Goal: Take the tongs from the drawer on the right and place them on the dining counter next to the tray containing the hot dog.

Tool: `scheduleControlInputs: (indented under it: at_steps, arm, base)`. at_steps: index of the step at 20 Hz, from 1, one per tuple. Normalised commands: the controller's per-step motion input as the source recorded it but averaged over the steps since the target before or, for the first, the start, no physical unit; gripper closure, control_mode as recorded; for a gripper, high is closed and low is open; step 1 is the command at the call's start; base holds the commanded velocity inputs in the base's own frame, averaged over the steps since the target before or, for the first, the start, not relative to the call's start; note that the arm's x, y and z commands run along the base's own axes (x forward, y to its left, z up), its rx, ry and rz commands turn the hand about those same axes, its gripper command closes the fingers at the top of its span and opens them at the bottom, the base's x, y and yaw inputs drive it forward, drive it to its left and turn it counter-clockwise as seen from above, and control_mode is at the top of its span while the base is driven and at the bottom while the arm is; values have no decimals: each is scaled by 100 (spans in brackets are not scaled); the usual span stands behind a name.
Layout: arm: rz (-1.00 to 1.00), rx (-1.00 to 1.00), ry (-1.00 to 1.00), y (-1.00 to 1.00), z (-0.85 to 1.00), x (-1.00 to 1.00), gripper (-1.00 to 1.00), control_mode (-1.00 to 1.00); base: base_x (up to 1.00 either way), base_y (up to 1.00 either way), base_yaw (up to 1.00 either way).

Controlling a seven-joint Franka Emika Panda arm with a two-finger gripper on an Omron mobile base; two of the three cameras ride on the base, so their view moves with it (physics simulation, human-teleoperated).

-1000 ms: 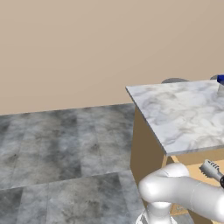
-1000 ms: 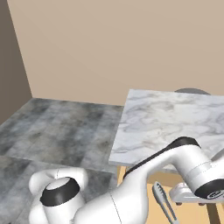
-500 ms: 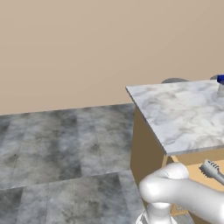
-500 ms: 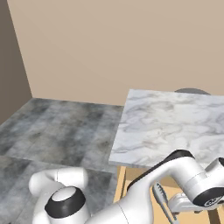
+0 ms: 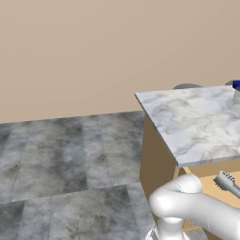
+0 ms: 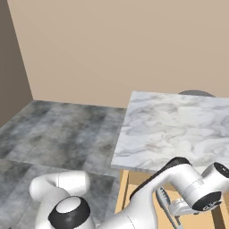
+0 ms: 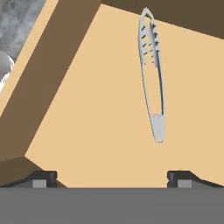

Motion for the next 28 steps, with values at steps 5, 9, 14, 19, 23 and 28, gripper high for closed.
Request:
scheduleControlInputs:
  at_steps: [5,9,14,19,23,28]
  arm:
    - [4,-1,-2,2,-34,29,-100,-100]
    - [6,0,0,6,-42,19,-100,-100]
    - [6,0,0,7,-44,13,-100,-100]
    - [2,-7,0,0,-37,11,-100,-100]
    - [0,-10,0,0,-32,18,-100,-100]
    - [1,-2,0,0,-33,23,-100,-100]
  base:
    - [0,0,0]
    - [0,0,0]
    - [0,0,0]
    - [0,0,0]
    - [0,0,0]
    - [0,0,0]
